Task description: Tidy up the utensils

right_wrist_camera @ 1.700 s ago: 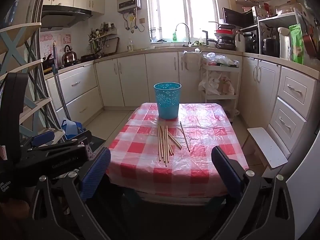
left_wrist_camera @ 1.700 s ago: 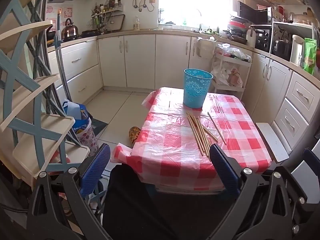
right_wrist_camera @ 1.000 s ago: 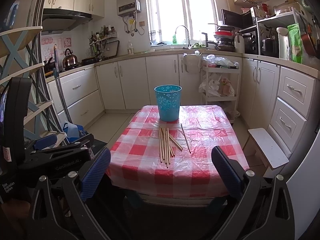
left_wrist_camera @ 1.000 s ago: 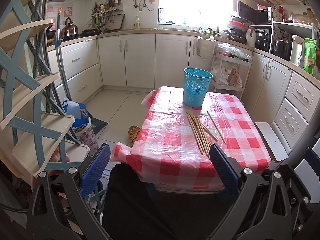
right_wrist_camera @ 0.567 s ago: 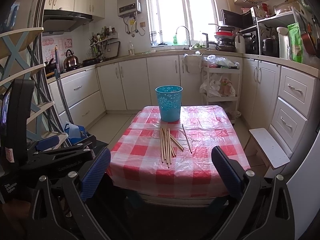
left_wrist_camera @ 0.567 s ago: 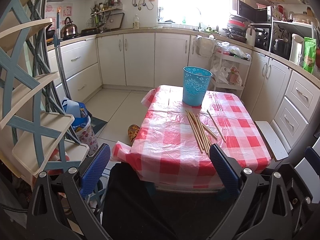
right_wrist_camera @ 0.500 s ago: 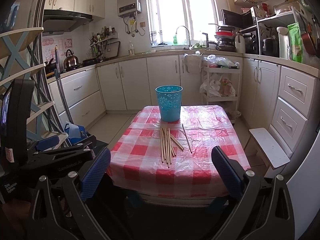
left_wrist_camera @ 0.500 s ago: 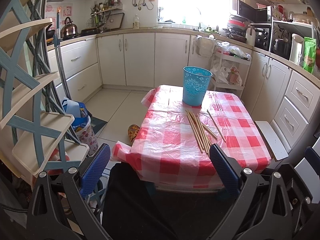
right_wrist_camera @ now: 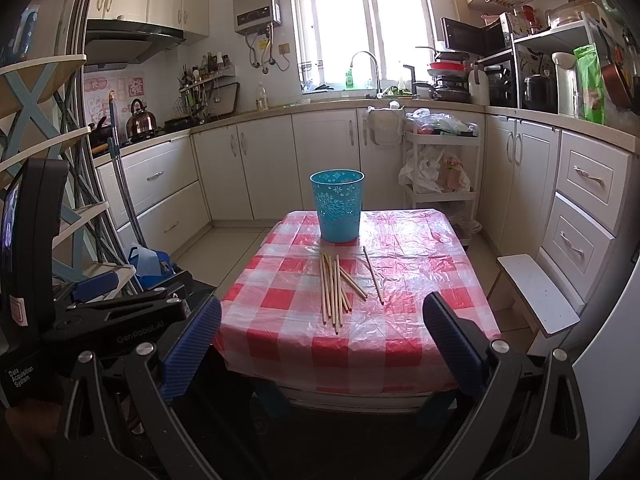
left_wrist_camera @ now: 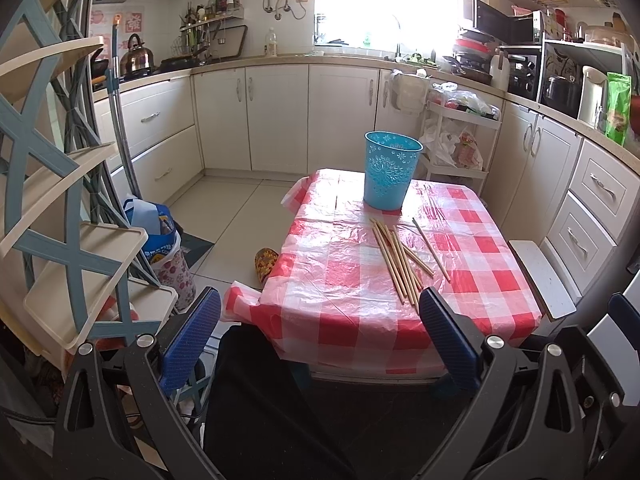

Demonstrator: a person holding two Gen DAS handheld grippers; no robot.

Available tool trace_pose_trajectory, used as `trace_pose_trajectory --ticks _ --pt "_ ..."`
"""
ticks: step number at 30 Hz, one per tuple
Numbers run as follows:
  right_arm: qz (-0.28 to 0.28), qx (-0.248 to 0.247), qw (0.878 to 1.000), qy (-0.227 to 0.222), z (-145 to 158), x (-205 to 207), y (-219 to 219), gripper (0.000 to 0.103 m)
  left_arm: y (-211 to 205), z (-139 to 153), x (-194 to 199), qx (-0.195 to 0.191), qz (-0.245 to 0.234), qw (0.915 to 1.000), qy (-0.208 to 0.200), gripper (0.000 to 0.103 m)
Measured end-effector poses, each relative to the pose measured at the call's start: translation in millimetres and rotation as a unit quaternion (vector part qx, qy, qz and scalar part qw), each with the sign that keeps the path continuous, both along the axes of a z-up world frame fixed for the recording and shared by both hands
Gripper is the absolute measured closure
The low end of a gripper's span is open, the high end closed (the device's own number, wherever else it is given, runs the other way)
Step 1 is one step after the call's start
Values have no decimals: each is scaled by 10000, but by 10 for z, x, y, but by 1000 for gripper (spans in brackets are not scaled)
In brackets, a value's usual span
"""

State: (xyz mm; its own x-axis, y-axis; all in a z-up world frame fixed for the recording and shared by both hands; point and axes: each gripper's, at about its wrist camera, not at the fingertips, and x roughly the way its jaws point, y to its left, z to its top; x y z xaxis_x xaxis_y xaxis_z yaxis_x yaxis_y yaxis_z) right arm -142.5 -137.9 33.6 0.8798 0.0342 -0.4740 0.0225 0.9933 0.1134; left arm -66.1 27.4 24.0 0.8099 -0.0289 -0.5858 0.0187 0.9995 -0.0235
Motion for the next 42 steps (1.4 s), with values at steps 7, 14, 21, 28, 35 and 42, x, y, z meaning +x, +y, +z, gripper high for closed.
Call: trace_pose_trajectory --ticks 7,14,21,28,35,42 --pt "-3 -33 10000 -34 -5 -1 -3 6 -4 -1 9 -1 -3 10000 12 8" --pt "-15 -41 10000 47 -68 65 -48 6 -64 -75 118 15 -61 9999 125 8" --pt "-19 -86 9991 409 -198 363 -122 6 -148 -258 428 35 -281 9988 397 8" --pt "-334 -70 9971 682 -481 957 -442 6 -203 -573 952 -9 -297 9963 802 8" --pt "-136 -393 9935 1059 -915 1934 -703 8 -297 -907 1583 -47 -265 9921 1222 8" --pt "314 -356 9821 1824 -1483 3146 -878 62 -407 -1180 2189 -103 -192 9884 1502 8"
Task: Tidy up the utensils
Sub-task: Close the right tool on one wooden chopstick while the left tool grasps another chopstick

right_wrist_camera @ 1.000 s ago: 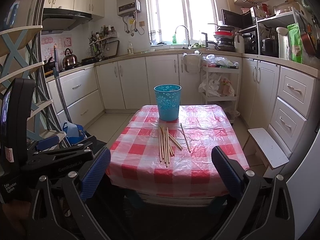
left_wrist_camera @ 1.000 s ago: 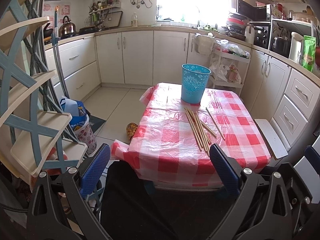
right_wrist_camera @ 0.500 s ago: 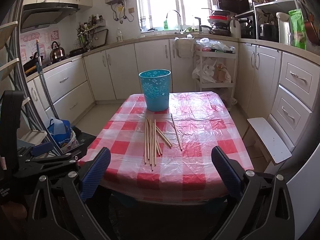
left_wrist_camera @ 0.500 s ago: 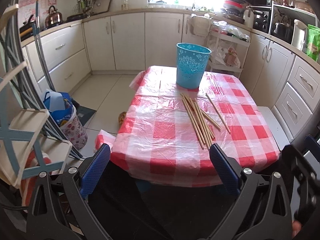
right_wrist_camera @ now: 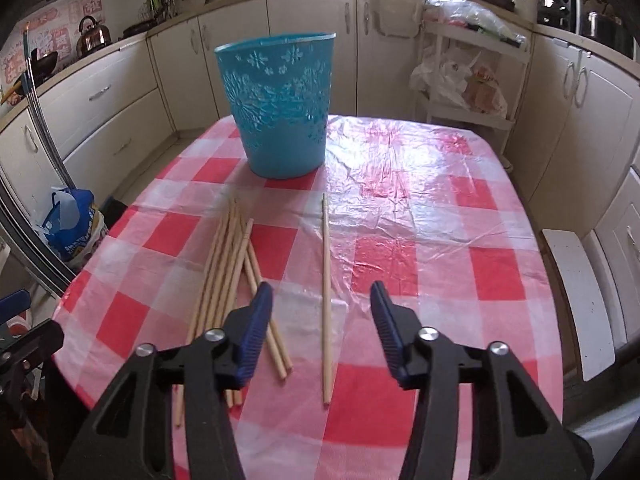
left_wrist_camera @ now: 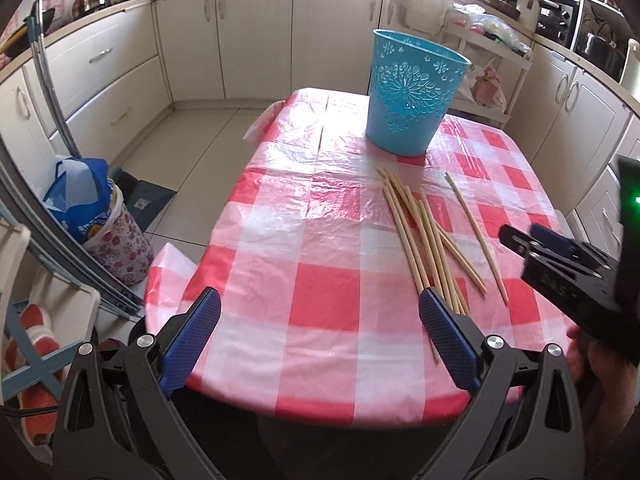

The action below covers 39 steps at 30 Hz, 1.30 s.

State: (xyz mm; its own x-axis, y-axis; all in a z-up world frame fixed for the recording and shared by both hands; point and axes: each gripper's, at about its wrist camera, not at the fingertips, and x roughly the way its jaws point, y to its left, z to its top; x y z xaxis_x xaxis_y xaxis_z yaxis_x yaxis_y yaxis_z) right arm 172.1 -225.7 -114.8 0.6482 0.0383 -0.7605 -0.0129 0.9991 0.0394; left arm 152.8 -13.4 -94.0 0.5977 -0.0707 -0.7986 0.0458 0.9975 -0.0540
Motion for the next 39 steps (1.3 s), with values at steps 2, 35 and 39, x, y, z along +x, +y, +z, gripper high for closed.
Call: trace_pose_trajectory --ticks 2,35,39 --pt "124 -43 9999 110 -110 217 15 66 -83 -69 152 46 -60 10000 37 8" --pt "-31 301 9989 356 -378 447 -151 97 -763 -676 1168 364 -1689 9846 252 91" --pt "-230 854 9948 514 -384 385 -270 97 -783 -670 1186 362 -2728 9611 229 93"
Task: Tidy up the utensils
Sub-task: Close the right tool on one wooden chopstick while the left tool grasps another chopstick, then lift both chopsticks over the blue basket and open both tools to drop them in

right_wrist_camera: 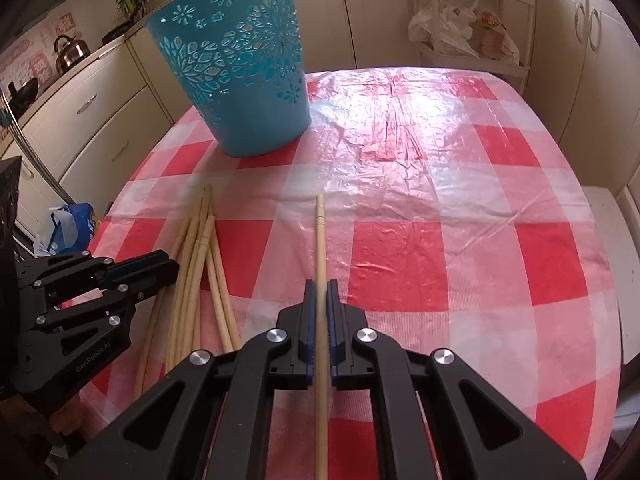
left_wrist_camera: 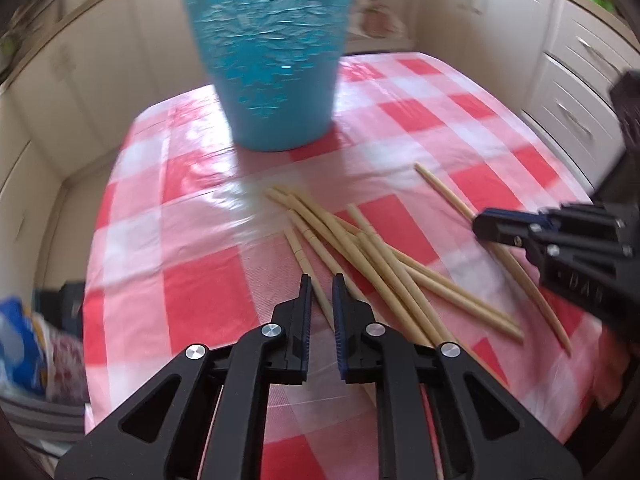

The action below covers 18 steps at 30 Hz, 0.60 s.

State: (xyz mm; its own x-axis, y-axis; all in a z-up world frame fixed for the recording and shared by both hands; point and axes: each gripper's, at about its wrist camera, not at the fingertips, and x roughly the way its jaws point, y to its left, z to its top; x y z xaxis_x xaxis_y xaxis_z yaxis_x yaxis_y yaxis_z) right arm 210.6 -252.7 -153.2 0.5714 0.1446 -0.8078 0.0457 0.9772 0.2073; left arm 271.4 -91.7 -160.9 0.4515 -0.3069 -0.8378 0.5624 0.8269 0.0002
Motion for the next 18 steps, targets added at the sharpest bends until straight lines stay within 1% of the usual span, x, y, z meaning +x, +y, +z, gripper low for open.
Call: trace_pose_trajectory --ticks 1,3,5,7,9,11,13,14,15,16,17,18 --pt "-14 100 9999 43 -1 -22 -8 97 19 6 12 -72 -209 9997 68 93" --pt "33 134 9999 74 2 -50 13 97 92 15 52 -282 -531 9978 264 95" --pt "101 -32 9999 71 13 -48 65 97 180 25 106 -428 -649 9958 478 97" --pt "136 -164 9998 54 23 -21 90 95 214 39 106 -362 -627 9960 523 97" --pt "185 -299 9994 49 27 16 114 83 211 50 62 -262 -581 9968 486 97" --pt "254 -462 9986 44 15 54 146 80 191 47 38 -105 -470 9980 412 96" --pt "340 -647 9973 15 9 71 186 80 135 41 38 126 -357 9987 330 94" --pt "372 -725 9967 0 7 72 200 84 98 39 36 267 -299 9989 259 90" --pt "377 -816 9960 -13 2 75 205 92 64 34 41 415 -237 9987 166 83" --pt "380 -810 9960 -21 -1 79 197 93 50 36 46 502 -195 9985 100 81" --pt "361 -745 9966 -14 -1 80 171 96 22 33 60 550 -164 9983 69 80" --pt "336 -639 9974 2 -1 86 137 97 1 36 75 567 -131 9983 65 80"
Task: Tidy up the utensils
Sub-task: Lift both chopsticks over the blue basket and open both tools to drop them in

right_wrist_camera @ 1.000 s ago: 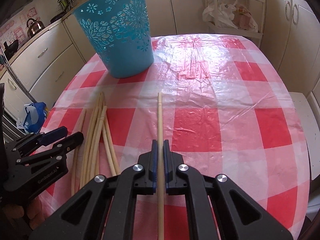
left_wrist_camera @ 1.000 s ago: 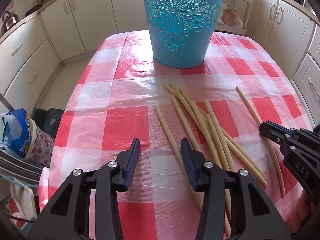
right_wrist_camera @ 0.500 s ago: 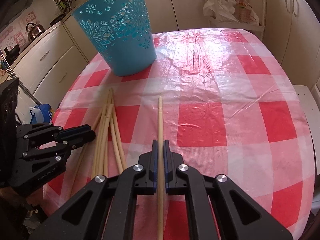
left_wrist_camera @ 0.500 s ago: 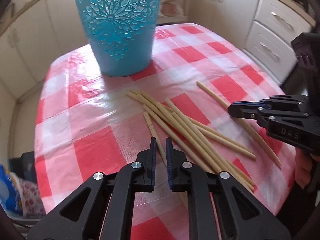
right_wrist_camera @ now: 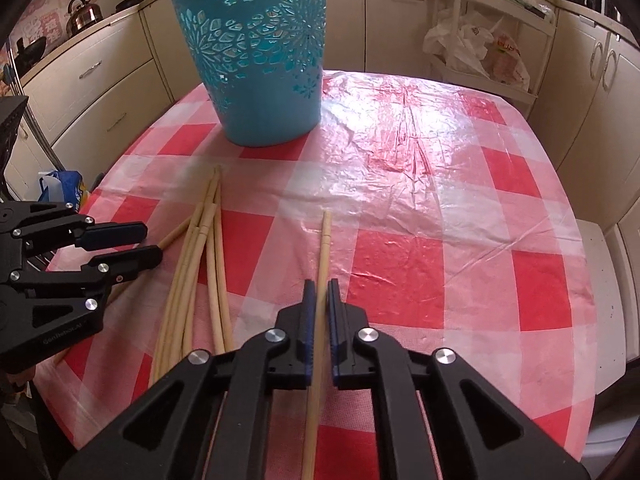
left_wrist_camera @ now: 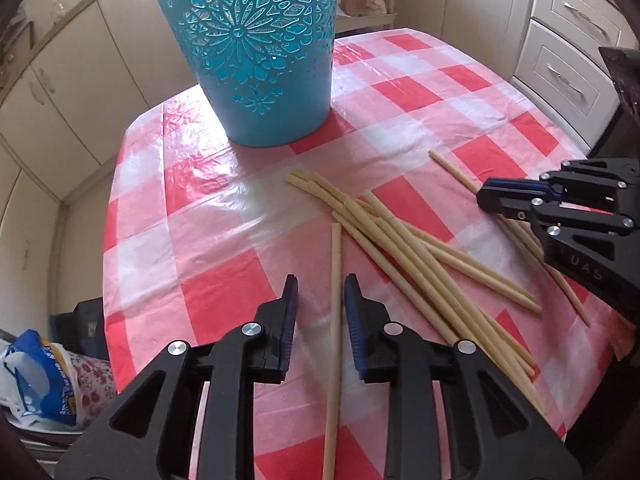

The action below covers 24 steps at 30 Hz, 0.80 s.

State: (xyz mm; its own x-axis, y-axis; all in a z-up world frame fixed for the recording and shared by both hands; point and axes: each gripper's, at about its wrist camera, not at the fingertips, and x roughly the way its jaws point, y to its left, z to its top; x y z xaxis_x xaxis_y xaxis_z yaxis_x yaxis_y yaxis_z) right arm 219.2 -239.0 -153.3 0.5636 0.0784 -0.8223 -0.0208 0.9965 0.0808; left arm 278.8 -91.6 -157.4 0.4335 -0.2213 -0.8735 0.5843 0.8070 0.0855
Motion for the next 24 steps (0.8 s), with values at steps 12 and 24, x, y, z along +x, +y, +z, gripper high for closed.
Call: trace_pose_trajectory --ticks 12,24 --pt "-398 1761 9795 -890 492 -163 -286 97 340 625 -71 -1365 392 9896 -215 98" --pt "-535 2318 9328 -2707 1672 507 -204 97 492 1871 554 -3117 898 9315 -1647 98"
